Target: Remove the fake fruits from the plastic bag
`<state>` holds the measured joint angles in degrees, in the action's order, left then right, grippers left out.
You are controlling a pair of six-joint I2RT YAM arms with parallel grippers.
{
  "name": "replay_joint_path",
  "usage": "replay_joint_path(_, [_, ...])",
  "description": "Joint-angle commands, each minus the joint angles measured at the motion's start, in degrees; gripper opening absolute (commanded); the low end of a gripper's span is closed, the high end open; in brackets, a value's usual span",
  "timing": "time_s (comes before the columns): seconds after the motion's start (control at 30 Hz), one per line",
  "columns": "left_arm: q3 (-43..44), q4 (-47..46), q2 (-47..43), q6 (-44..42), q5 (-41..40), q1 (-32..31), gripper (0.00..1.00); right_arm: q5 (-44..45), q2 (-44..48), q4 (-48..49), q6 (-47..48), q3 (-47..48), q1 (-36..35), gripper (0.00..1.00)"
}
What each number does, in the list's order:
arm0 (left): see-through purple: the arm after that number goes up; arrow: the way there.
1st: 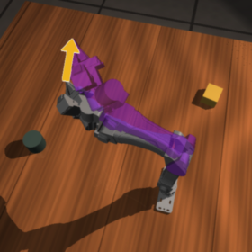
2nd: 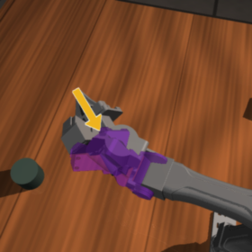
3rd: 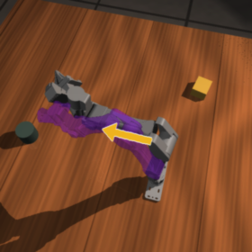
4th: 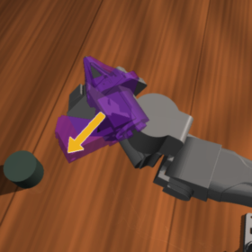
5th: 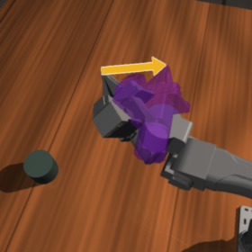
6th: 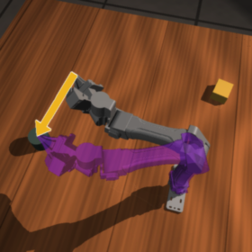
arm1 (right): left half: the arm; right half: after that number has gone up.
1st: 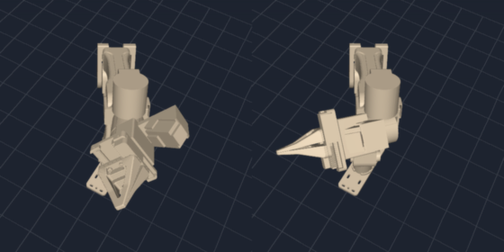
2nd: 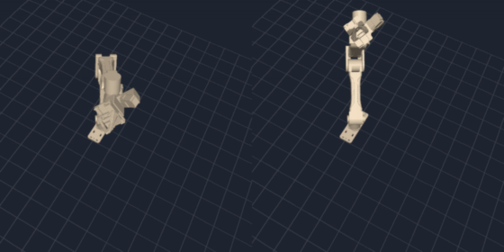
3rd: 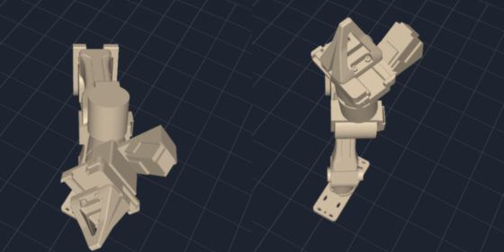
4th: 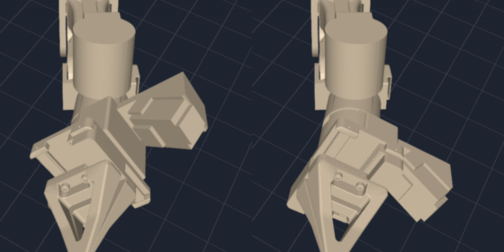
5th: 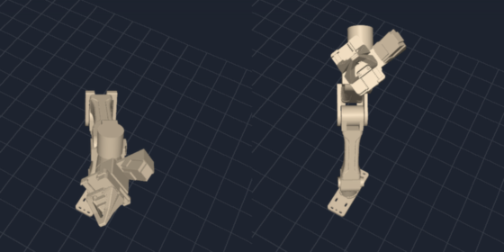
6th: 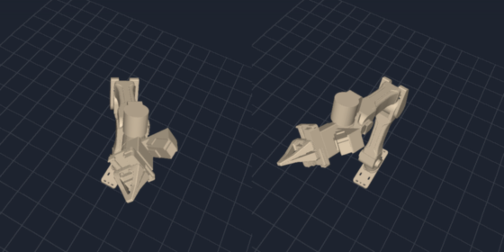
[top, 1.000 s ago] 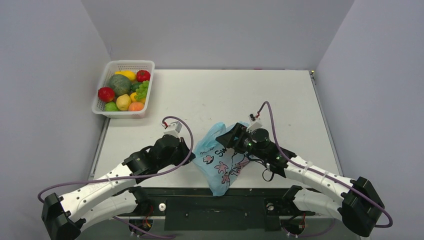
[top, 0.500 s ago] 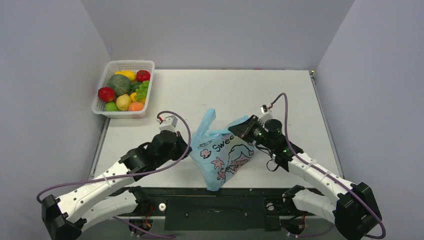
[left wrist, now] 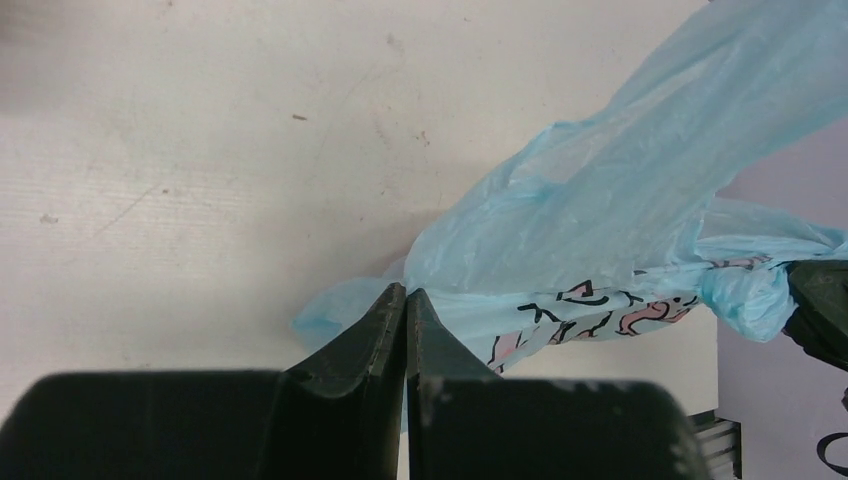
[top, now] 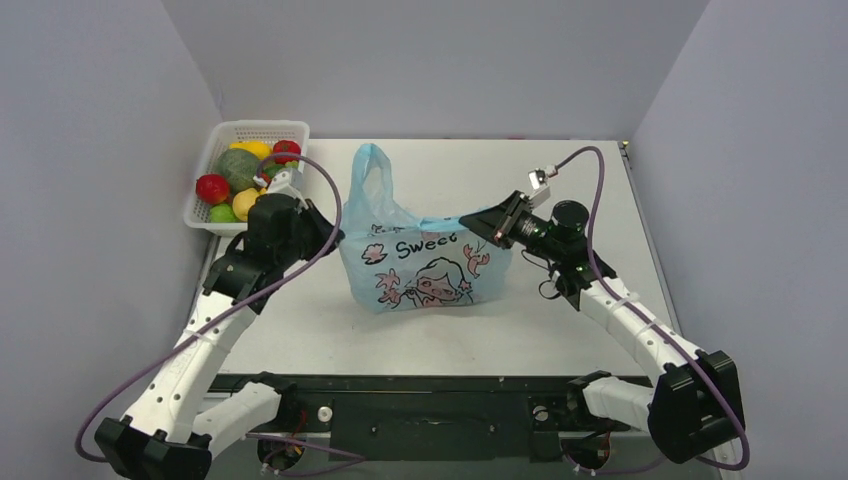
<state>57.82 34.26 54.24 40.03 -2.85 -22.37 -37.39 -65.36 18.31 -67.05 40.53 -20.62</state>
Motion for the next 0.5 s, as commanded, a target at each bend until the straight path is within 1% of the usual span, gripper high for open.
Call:
replay_joint_path(0.0, [8.2,1.3,5.0,-6.2,6.0,2.6,0.00,-1.2,-2.6,2.3,2.8,8.3,1.4,0.00])
replay_joint_path(0.1, [9.1,0.6,7.0,-6.3,7.1,3.1,0.00,-2.4,-4.8,-1.5,5.0,13.2,1.4,0.00])
replay_joint_path(0.17, [7.8,0.5,6.7,-5.9,7.7,3.3,0.00,-3.3,-5.9,-3.9,6.4,14.8,1.3,0.00])
replay_joint_path(0.2, [6.1,0.4,5.9,-5.8,8.4,3.3,0.02,-3.5,-5.9,-4.3,6.8,14.9,1.3,0.00])
replay_joint_path(0.23, [4.9,0.1,5.1,-5.4,9.0,3.3,0.07,-3.4,-5.6,-4.5,6.9,13.9,1.2,0.00])
replay_joint_path(0.27, [2.0,-0.3,3.1,-5.2,10.2,3.4,0.21,-2.9,-4.7,-4.5,7.2,13.1,0.6,0.00])
replay_joint_path(0.3, [-1.2,-1.1,2.0,-4.6,11.0,3.4,0.39,-2.5,-4.1,-4.7,7.4,11.2,0.1,0.00])
replay_joint_path(0.33, [-2.8,-1.4,-0.7,-4.3,12.5,3.4,0.46,-1.7,-3.3,-4.8,7.9,10.1,-1.1,0.00])
replay_joint_path(0.37, [-5.7,-1.8,-2.0,-3.7,13.5,3.4,0.56,-1.4,-2.6,-5.3,8.4,8.0,-1.7,0.00])
replay_joint_path(0.43, [-8.9,-1.6,-6.2,-3.1,16.1,3.4,0.63,-0.1,-1.6,-6.8,10.8,5.1,-3.7,0.06])
replay_joint_path(0.47, [-9.6,-1.4,-8.9,-3.0,17.8,3.4,0.65,0.9,-1.2,-7.6,11.3,3.0,-5.0,0.09])
